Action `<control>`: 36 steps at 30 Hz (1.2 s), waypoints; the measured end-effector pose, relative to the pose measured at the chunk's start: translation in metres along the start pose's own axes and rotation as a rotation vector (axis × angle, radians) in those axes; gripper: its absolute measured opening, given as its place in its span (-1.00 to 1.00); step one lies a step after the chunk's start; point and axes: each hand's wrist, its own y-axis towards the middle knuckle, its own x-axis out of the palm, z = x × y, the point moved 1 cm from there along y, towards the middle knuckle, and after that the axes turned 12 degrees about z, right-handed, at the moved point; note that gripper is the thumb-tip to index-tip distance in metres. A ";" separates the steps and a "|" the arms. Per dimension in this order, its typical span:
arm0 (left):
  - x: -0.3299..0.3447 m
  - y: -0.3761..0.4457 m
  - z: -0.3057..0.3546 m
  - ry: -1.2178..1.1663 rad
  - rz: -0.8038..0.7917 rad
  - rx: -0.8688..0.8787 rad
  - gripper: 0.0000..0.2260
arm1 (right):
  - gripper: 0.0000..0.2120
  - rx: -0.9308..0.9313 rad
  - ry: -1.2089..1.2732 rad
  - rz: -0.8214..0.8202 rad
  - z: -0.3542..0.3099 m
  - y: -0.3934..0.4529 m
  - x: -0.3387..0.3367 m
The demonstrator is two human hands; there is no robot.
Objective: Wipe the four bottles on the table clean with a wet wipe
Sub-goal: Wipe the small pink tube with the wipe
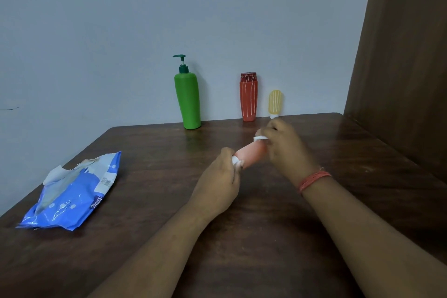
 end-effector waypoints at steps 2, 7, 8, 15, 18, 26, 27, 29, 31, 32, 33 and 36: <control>0.000 0.000 0.002 0.025 0.006 0.008 -0.91 | -0.72 0.053 0.045 -0.010 0.001 -0.003 -0.001; 0.002 0.002 0.000 0.044 0.038 0.022 -0.89 | -0.75 -0.163 0.109 -0.079 -0.021 -0.008 0.006; 0.001 0.003 -0.001 0.053 0.042 0.024 -0.91 | -0.73 -0.124 0.093 -0.064 -0.015 -0.005 0.007; 0.000 0.004 0.000 0.060 0.049 0.004 -0.91 | -0.72 0.028 0.168 -0.035 -0.012 -0.008 0.001; -0.002 0.003 -0.002 0.065 0.050 0.029 -0.92 | -0.70 -0.095 0.137 -0.075 -0.018 -0.009 0.007; -0.005 0.004 -0.002 0.041 0.083 -0.001 -0.81 | -0.79 0.337 0.310 -0.063 0.012 -0.005 0.002; -0.005 0.004 -0.003 0.010 0.091 -0.010 -0.82 | -0.80 0.403 0.388 -0.061 0.012 -0.005 0.003; -0.006 0.004 -0.006 -0.069 0.102 -0.048 -0.86 | -0.80 0.530 0.528 -0.078 0.012 -0.006 0.003; -0.006 0.005 -0.008 -0.141 0.103 -0.096 -0.90 | -0.82 0.604 0.601 -0.108 0.013 -0.007 0.004; -0.007 0.005 -0.008 -0.174 0.106 -0.118 -0.91 | -0.82 0.625 0.631 -0.116 0.014 -0.008 0.005; -0.007 0.005 -0.008 -0.203 0.106 -0.143 -0.92 | -0.80 0.645 0.663 -0.119 0.015 -0.008 0.005; -0.007 0.007 -0.007 -0.279 0.100 -0.235 -0.92 | -0.81 0.694 0.744 -0.111 0.013 -0.008 0.006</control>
